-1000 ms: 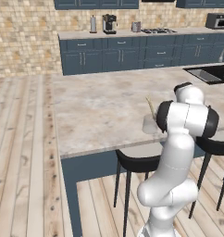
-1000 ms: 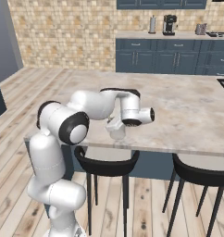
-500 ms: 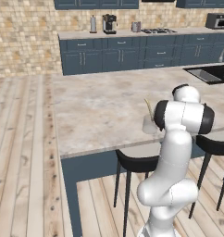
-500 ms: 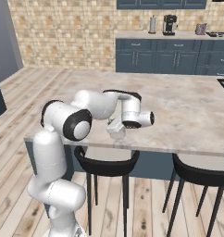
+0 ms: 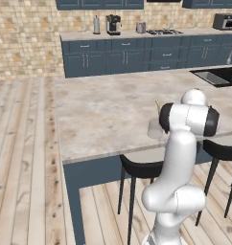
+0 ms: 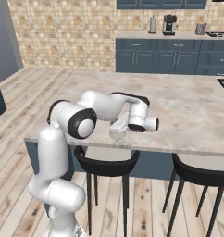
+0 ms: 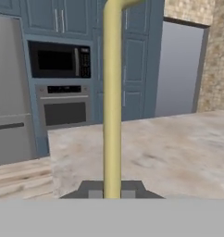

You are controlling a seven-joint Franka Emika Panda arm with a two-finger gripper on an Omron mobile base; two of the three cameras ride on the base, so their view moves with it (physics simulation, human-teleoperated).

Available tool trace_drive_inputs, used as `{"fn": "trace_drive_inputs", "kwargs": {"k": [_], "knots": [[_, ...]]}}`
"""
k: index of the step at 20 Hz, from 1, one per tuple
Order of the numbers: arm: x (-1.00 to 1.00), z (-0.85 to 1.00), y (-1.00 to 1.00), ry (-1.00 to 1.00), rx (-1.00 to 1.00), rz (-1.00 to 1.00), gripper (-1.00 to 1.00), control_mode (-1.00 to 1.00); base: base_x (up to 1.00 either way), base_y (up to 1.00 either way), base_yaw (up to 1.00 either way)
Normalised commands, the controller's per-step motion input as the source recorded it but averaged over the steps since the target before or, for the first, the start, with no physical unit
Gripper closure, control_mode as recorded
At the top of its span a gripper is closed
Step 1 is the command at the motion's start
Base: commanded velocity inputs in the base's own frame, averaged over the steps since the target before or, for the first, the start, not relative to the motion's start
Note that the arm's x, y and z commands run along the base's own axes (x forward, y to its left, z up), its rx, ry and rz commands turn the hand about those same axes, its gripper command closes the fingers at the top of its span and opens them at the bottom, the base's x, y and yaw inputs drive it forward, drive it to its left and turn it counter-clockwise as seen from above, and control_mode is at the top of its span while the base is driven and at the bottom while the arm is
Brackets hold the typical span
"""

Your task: Take a straw from the drawer in front and place it inside the glass cup on the dining counter.

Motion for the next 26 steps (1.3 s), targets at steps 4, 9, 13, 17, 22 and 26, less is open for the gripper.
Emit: {"fn": "trace_drive_inputs", "kwargs": {"k": [4,9,13,17,22,26], "knots": [[0.21,0.22,-0.02,0.00,0.14,0.00,1.00,-1.00,0.00,0.00,0.00],[0.28,0.05,0.00,0.00,0.10,0.00,1.00,-1.00,0.00,0.00,0.00],[0.16,-0.29,0.00,0.00,0.01,0.00,1.00,-1.00,0.00,0.00,0.00],[0.02,-0.37,0.00,0.00,0.00,0.00,1.00,-1.00,0.00,0.00,0.00],[0.01,-0.30,0.00,0.00,0.00,0.00,1.00,-1.00,0.00,0.00,0.00],[0.06,-0.12,0.00,0.00,0.00,0.00,1.00,-1.00,0.00,0.00,0.00]]}}
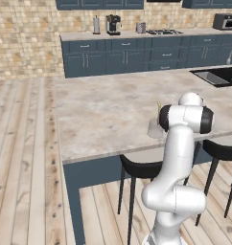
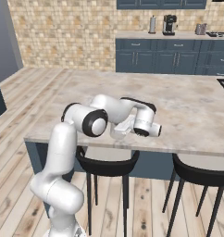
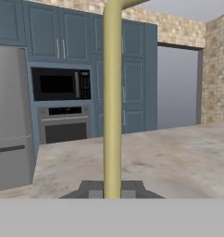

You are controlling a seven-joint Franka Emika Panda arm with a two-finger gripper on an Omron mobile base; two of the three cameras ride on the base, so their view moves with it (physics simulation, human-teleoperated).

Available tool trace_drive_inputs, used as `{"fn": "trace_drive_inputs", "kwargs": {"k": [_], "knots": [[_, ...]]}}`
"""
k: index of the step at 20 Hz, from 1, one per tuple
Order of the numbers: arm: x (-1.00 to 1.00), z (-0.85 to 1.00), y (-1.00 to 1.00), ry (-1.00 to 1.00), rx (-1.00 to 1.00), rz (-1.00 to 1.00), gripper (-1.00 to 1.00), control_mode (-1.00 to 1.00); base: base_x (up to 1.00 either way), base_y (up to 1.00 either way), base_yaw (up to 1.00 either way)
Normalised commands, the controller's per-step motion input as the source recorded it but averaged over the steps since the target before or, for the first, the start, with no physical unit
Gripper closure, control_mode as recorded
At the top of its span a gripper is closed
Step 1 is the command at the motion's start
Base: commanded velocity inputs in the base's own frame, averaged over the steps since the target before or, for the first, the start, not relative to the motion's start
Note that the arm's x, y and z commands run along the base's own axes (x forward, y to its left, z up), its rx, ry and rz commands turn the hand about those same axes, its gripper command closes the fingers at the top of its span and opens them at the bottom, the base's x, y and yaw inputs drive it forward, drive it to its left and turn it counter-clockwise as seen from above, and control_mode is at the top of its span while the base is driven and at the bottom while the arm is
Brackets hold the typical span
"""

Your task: Take a straw from the drawer in front and place it inside the glass cup on the dining counter.

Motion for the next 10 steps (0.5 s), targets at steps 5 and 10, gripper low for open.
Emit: {"fn": "trace_drive_inputs", "kwargs": {"k": [5,10], "knots": [[0.03,-0.15,0.00,0.00,0.00,0.00,1.00,-1.00,0.00,0.00,0.00],[0.00,-0.18,0.05,0.00,0.00,0.00,-1.00,-1.00,0.00,0.00,0.00]]}}
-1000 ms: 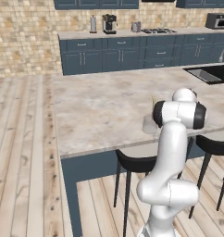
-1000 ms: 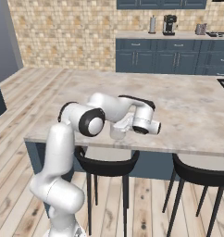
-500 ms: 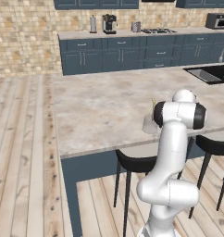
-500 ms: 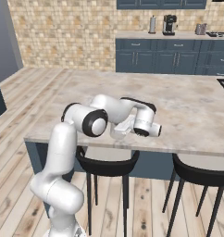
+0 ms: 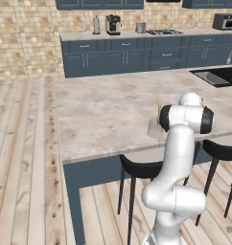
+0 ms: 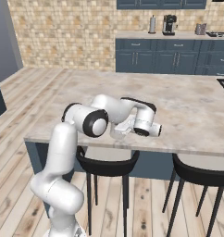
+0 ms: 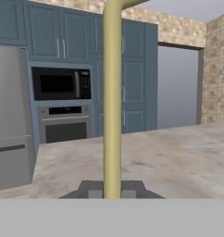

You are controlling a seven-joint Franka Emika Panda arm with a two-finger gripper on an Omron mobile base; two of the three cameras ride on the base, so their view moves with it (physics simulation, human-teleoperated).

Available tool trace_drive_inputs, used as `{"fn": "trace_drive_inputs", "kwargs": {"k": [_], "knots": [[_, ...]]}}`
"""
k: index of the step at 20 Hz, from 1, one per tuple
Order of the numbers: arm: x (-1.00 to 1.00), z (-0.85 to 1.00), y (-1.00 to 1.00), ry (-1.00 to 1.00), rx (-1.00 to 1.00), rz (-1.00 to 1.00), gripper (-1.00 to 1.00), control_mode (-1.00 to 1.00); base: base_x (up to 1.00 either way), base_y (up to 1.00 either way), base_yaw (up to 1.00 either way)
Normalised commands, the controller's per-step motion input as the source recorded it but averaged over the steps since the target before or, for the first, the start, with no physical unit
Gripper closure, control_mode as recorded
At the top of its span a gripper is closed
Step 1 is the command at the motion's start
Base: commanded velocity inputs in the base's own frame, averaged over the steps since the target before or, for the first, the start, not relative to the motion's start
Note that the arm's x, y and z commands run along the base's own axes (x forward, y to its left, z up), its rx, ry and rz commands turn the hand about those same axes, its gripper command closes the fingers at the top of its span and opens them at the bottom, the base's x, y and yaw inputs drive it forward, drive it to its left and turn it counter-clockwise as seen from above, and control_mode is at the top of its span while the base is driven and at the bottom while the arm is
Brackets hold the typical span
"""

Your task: Take a straw from the drawer in front and place it inside the glass cup on the dining counter.

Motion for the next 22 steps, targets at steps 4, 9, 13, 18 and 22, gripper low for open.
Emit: {"fn": "trace_drive_inputs", "kwargs": {"k": [4,9,13,18,22], "knots": [[0.00,-0.08,0.15,0.00,0.00,0.00,-1.00,-1.00,0.00,0.00,0.00],[0.00,0.00,0.10,0.00,0.00,0.00,-1.00,-1.00,0.00,0.00,0.00],[-0.04,0.00,0.02,0.00,0.00,0.00,-1.00,-1.00,0.00,0.00,0.00],[-0.21,0.25,0.00,-0.04,0.00,-0.01,-1.00,-1.00,0.00,0.00,0.00],[-0.32,0.95,0.00,-0.08,0.00,-0.06,-1.00,-1.00,0.00,0.00,0.00]]}}
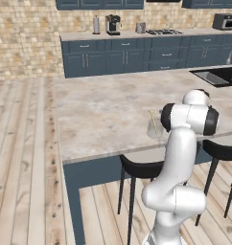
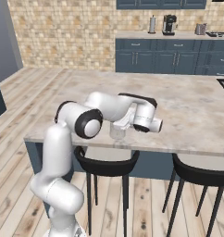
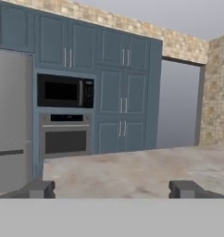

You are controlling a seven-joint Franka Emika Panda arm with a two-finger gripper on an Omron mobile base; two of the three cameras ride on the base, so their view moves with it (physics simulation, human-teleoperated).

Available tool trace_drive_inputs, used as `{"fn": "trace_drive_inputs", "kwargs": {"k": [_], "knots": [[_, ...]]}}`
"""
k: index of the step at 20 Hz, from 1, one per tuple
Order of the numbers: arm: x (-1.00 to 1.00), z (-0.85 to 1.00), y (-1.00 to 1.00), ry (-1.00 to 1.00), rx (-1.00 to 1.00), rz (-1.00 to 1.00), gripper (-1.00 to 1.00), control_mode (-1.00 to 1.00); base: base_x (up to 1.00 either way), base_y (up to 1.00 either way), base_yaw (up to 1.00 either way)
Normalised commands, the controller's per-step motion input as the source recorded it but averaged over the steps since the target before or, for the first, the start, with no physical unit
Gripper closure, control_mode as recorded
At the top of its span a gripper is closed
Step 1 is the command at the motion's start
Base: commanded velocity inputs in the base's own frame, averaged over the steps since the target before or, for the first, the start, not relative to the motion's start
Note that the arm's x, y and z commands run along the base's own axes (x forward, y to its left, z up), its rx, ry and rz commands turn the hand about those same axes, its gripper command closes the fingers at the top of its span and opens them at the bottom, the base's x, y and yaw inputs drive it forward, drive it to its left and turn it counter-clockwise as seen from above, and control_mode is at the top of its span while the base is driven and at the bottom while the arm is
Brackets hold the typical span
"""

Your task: Take a straw from the drawer in front and place it inside the glass cup on the dining counter.

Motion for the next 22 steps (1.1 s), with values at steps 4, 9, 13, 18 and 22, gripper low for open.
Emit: {"fn": "trace_drive_inputs", "kwargs": {"k": [4,9,13,18,22], "knots": [[-0.56,1.00,0.05,-0.01,0.03,-0.09,-1.00,-1.00,0.00,0.00,0.00],[-0.73,1.00,0.22,0.00,0.00,-0.13,-1.00,-1.00,0.00,0.00,0.00],[-0.67,1.00,0.76,0.00,-0.11,-0.02,-1.00,-1.00,0.00,0.00,0.00],[-0.31,1.00,1.00,0.14,-0.29,0.00,-1.00,-1.00,0.00,0.00,0.00],[-0.13,0.98,1.00,0.23,-0.33,0.02,-1.00,-1.00,0.00,0.00,0.00]]}}
